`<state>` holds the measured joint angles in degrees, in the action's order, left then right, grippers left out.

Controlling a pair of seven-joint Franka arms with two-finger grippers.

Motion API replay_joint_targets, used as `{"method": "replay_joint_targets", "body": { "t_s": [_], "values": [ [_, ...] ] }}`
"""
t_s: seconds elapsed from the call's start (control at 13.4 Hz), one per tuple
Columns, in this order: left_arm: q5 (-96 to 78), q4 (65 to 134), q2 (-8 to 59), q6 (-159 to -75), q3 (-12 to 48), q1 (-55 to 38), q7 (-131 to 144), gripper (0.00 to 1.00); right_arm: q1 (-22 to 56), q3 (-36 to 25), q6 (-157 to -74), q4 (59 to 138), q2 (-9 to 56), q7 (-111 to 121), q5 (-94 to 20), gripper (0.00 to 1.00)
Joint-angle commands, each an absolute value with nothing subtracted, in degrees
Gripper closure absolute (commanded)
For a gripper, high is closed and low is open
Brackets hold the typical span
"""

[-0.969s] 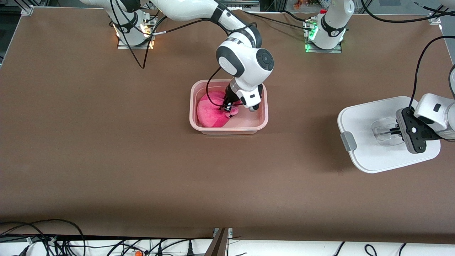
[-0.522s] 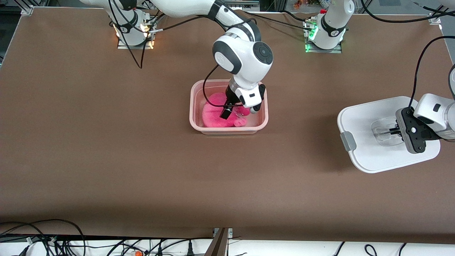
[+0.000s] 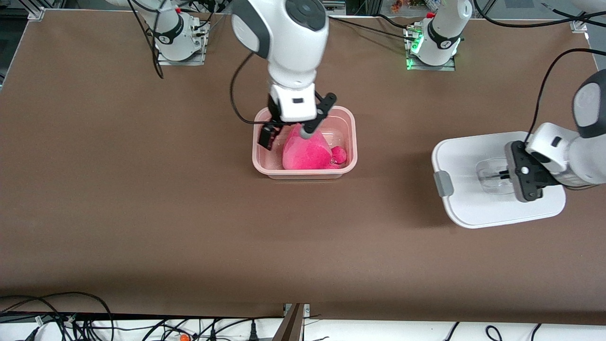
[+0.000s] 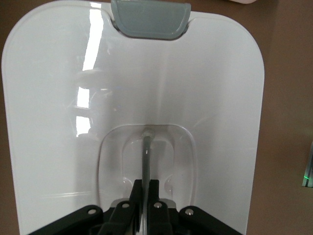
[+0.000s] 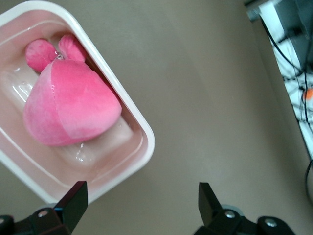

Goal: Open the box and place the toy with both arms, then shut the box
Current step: 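Lower the plush toy into the box and open the right gripper, then carry the lid over the box while the right gripper withdraws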

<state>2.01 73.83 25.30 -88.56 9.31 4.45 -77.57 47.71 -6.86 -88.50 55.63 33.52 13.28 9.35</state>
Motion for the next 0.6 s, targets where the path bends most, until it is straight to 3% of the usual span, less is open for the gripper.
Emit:
{"method": "replay_joint_targets", "body": {
  "t_s": [0.0,0.22,0.52],
  "values": [
    [1.14,73.65,25.31,-89.56,9.14,-2.17,-77.87,1.0,45.09,-11.58,-88.24,62.64,26.4,12.04,0.56,0.0],
    [0.97,73.56,25.84,-90.87,9.05,-10.52,-75.51,1.0,45.09,-19.58,-88.42,72.56,16.99,11.95,-6.49,0.0],
    [0.79,73.39,29.08,-92.8,9.05,-21.42,-69.81,1.0,41.67,-19.6,-87.28,87.25,2.84,-0.86,-5.8,0.0]
  ]
}}
